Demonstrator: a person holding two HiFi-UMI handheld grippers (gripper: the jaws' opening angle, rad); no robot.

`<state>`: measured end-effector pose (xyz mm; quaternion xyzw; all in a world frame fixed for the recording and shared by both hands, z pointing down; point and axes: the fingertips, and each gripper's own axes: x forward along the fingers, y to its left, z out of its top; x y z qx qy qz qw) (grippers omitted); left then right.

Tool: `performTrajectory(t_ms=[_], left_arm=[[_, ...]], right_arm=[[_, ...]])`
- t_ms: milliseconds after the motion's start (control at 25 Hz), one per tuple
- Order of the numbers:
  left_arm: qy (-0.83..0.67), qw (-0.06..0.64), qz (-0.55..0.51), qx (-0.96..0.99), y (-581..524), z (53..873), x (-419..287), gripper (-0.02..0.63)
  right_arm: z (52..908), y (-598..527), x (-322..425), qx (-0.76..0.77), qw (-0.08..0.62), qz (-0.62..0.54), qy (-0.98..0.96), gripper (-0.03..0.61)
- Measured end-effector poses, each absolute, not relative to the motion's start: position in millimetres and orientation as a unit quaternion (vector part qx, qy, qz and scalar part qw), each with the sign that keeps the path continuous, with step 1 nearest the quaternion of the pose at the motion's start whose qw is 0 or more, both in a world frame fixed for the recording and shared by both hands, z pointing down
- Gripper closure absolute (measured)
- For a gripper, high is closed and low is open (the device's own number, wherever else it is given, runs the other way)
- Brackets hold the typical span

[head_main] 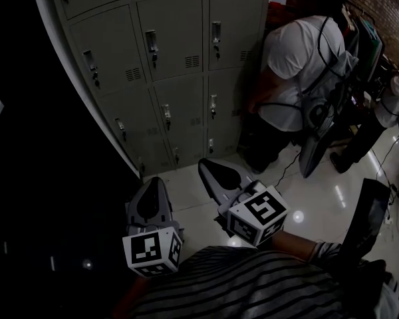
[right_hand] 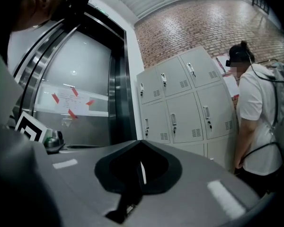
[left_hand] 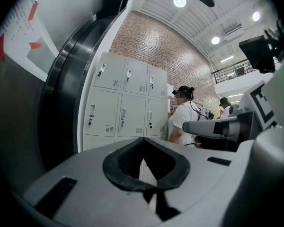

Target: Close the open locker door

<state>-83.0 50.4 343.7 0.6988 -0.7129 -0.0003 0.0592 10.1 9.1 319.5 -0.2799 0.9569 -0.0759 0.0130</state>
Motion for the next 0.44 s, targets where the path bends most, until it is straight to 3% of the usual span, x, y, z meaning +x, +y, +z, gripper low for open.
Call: performTrajectory(t_ms=[440], left_arm=[[-0.71,0.064,0.001,0.701,43.8,347.8,-73.6,0.611]], right_arm=[[324.3,5.7,14.9,-0.276,0.006,-0.075,0.958,0.578]])
